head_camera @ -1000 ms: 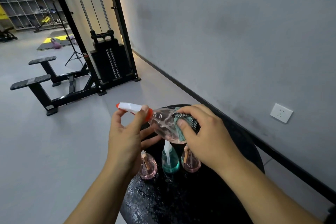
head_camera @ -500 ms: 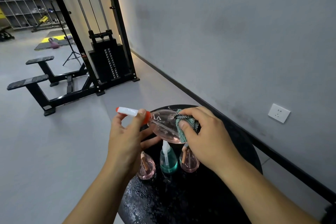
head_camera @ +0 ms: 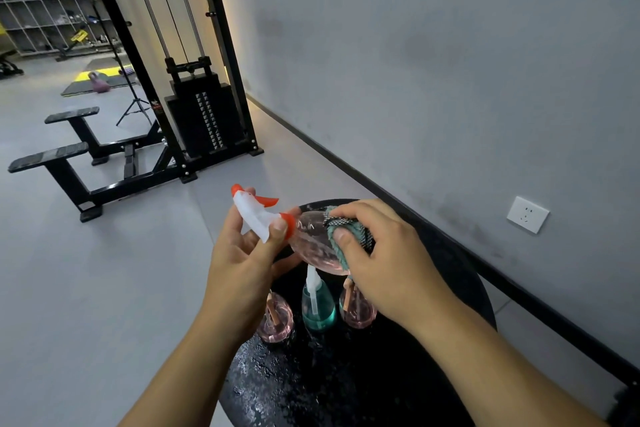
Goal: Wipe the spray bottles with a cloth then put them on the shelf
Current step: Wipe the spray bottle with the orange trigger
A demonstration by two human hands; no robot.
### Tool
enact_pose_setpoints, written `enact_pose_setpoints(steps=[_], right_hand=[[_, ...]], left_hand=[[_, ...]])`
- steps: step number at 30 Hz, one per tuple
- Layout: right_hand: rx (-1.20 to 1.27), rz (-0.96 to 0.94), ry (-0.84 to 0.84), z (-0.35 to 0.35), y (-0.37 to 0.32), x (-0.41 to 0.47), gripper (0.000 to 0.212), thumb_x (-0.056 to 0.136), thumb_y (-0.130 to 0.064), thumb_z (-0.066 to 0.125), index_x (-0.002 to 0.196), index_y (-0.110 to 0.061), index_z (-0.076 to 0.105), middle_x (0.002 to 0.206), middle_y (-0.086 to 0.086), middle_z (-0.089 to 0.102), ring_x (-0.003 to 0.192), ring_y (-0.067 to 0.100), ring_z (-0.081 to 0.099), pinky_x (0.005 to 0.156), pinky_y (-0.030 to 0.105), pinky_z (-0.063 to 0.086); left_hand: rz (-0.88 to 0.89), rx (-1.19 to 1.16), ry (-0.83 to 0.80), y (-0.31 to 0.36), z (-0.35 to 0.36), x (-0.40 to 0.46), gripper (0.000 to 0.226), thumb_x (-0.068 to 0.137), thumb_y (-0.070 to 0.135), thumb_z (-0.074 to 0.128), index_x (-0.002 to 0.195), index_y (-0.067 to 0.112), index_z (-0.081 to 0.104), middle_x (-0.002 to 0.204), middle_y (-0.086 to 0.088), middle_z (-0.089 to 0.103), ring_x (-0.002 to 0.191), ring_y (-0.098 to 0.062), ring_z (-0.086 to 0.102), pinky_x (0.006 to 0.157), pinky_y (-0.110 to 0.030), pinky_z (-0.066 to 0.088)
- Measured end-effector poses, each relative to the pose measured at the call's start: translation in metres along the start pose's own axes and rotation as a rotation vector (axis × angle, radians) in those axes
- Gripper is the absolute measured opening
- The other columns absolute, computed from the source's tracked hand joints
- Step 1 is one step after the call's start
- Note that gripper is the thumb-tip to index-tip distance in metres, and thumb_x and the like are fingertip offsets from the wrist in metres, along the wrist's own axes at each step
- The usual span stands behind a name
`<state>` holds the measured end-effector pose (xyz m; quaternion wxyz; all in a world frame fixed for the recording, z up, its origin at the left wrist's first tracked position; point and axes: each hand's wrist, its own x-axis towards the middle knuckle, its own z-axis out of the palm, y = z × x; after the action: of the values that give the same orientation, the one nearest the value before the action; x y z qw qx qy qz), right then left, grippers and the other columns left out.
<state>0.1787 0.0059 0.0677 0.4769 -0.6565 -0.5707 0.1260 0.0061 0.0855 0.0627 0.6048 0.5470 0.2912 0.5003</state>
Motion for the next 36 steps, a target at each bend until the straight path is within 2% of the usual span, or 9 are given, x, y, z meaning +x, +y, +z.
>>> enact_pose_setpoints(steps=[3, 7, 10, 14, 20, 24, 28, 32, 36], right_hand=[[-0.01, 0.002, -0.003, -0.003, 0.001, 0.002, 0.022, 0.102, -0.027, 0.06, 0.122, -0.036, 0.065, 0.118, -0.023, 0.058, 0.112, -0.007, 0.055, 0.087, 0.015, 0.052], [0.112, 0.115, 0.049, -0.009, 0.006, 0.002, 0.023, 0.103, -0.026, 0.061, 0.124, -0.031, 0.067, 0.12, -0.018, 0.06, 0.094, -0.014, 0.061, 0.062, 0.007, 0.052], [0.082, 0.066, 0.083, -0.004, 0.004, 0.0, 0.022, 0.101, -0.026, 0.062, 0.121, -0.034, 0.068, 0.117, -0.023, 0.06, 0.107, -0.01, 0.058, 0.084, 0.013, 0.054], [0.073, 0.004, 0.064, -0.001, 0.001, -0.001, 0.021, 0.1, -0.024, 0.065, 0.118, -0.035, 0.07, 0.115, -0.024, 0.061, 0.111, -0.008, 0.057, 0.084, 0.009, 0.052], [0.278, 0.227, 0.114, -0.001, 0.012, 0.003, 0.017, 0.099, -0.029, 0.067, 0.115, -0.034, 0.072, 0.11, -0.015, 0.07, 0.077, 0.008, 0.072, 0.057, 0.016, 0.057], [0.469, 0.329, 0.198, 0.004, 0.012, 0.005, 0.013, 0.096, -0.026, 0.073, 0.108, -0.031, 0.076, 0.097, -0.007, 0.077, 0.072, 0.021, 0.075, 0.058, 0.029, 0.063], [0.479, 0.313, 0.214, 0.006, 0.01, 0.007, 0.015, 0.095, -0.027, 0.074, 0.109, -0.033, 0.075, 0.096, -0.007, 0.077, 0.074, 0.03, 0.075, 0.064, 0.044, 0.065], [0.483, 0.315, 0.204, 0.009, 0.009, 0.005, 0.015, 0.095, -0.026, 0.074, 0.108, -0.033, 0.075, 0.098, -0.007, 0.076, 0.078, 0.024, 0.076, 0.065, 0.044, 0.066], [0.467, 0.304, 0.146, 0.01, 0.012, 0.002, 0.015, 0.096, -0.025, 0.073, 0.107, -0.035, 0.075, 0.101, -0.009, 0.076, 0.089, 0.011, 0.075, 0.068, 0.036, 0.065]], left_hand=[[0.029, 0.017, -0.007, 0.002, -0.001, 0.0, 0.029, 0.098, 0.018, 0.064, 0.124, 0.03, 0.062, 0.119, -0.013, 0.079, 0.111, -0.034, 0.077, 0.085, -0.047, 0.066], [0.043, -0.027, 0.02, 0.009, -0.006, 0.002, 0.042, 0.101, 0.012, 0.061, 0.096, 0.051, 0.076, 0.118, -0.013, 0.079, 0.111, -0.033, 0.077, 0.082, -0.045, 0.067], [0.038, -0.027, 0.008, 0.007, -0.003, 0.0, 0.037, 0.1, 0.014, 0.063, 0.102, 0.049, 0.074, 0.118, -0.013, 0.079, 0.111, -0.033, 0.077, 0.085, -0.048, 0.066], [0.02, 0.015, -0.01, 0.004, 0.0, -0.002, 0.034, 0.097, 0.017, 0.065, 0.13, 0.025, 0.058, 0.118, -0.012, 0.08, 0.111, -0.033, 0.077, 0.088, -0.052, 0.065], [0.036, -0.008, 0.03, 0.009, -0.008, 0.003, 0.026, 0.101, 0.014, 0.063, 0.122, 0.029, 0.064, 0.117, -0.012, 0.08, 0.11, -0.031, 0.077, 0.084, -0.049, 0.066], [0.055, 0.011, 0.044, 0.007, -0.002, 0.001, 0.033, 0.099, 0.019, 0.065, 0.132, 0.019, 0.06, 0.119, -0.006, 0.08, 0.11, -0.023, 0.078, 0.087, -0.038, 0.065], [0.06, 0.054, 0.028, 0.001, 0.004, 0.0, 0.041, 0.084, 0.021, 0.077, 0.124, 0.022, 0.068, 0.112, -0.001, 0.082, 0.109, -0.016, 0.077, 0.094, -0.031, 0.062], [-0.014, 0.138, -0.017, -0.01, 0.005, 0.006, 0.061, 0.075, 0.026, 0.095, 0.129, 0.034, 0.067, 0.117, -0.003, 0.08, 0.112, -0.02, 0.076, 0.101, -0.043, 0.061], [-0.087, 0.098, -0.03, -0.015, 0.002, 0.009, 0.066, 0.076, 0.026, 0.096, 0.128, 0.051, 0.062, 0.124, -0.007, 0.076, 0.111, -0.028, 0.077, 0.098, -0.057, 0.06]])
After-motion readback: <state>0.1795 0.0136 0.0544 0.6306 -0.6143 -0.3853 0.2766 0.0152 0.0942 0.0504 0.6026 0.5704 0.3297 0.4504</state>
